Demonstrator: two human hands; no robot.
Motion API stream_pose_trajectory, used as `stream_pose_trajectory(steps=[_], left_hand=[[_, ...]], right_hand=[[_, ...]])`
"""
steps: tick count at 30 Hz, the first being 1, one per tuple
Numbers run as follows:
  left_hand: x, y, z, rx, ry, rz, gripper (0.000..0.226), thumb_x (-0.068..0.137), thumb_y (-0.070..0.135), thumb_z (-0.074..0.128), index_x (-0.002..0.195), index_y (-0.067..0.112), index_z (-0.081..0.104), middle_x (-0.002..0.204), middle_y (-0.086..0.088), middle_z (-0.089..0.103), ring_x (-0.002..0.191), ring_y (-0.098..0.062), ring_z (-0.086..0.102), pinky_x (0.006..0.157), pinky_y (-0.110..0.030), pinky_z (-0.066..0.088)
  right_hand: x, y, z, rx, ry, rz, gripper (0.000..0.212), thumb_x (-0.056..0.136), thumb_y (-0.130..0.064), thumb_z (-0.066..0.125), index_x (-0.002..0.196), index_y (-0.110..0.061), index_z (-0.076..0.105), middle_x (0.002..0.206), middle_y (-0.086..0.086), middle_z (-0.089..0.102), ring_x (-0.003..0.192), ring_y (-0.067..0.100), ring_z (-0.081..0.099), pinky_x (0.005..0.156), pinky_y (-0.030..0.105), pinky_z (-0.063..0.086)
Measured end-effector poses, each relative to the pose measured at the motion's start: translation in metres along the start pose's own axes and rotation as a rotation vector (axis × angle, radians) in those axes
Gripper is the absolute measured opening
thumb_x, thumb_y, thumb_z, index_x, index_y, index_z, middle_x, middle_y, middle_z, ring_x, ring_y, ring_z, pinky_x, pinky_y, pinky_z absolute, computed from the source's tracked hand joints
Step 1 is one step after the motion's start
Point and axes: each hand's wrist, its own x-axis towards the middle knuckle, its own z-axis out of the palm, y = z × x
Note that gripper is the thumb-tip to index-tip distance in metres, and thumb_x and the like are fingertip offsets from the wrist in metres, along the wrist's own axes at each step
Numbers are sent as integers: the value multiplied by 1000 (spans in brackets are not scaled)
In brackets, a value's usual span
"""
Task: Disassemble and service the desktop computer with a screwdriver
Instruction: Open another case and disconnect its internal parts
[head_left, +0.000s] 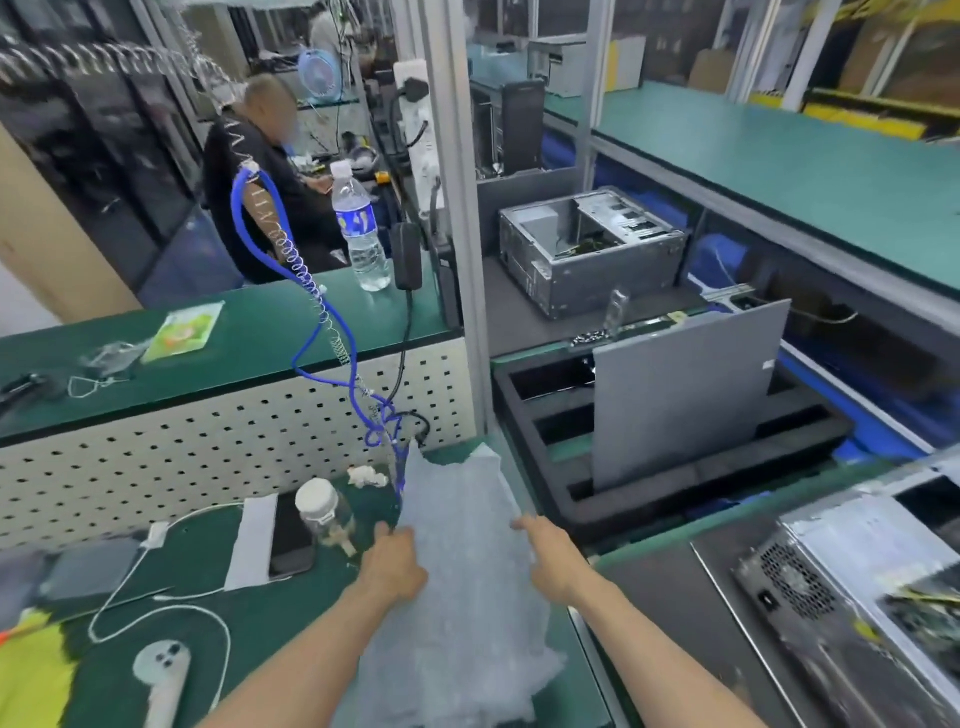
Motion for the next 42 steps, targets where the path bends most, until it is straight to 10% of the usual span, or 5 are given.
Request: stream_pose_trajectory(steps=[4,10,23,31,42], left_hand=[[1,21,2,187,2,-48,58,88,28,55,142,14,42,163,-28,3,151,-44,6,120,-46,24],[-11,79,-22,390,46,104,40,87,17,46,125,13,60,129,-8,58,120,-32,57,88,-36,50],[-61,280,-87,-190,447,925,12,91,22,56,86,17,66,83,-3,72,85,-28,66,76,-38,52],[-116,398,-38,-273,207,1334,14,94,23,64,105,20,74,98,2,73,92,-18,68,85,-38,53],[-144,463,62,341,54,1597,21,97,33,60,113,22,70,114,1,61,108,-19,59,96,-31,43]], right_hand=[[0,12,-2,18,-8,-38,78,86,9,52,155,-23,33,164,6,18,149,24,27,116,29,30],[-7,10,-28,35,132,-112,83,81,-13,68,153,-35,33,166,-11,8,141,25,42,105,37,47],[-96,48,-146,155,762,-49,67,82,-13,61,146,-24,43,138,-1,54,122,23,56,103,41,47],[-203,132,-173,97,935,285,64,95,-17,58,152,-33,34,142,-2,50,121,23,55,101,41,47],[-315,220,-111,233,900,734,49,96,-22,64,143,-25,49,130,1,60,106,19,60,93,36,50]])
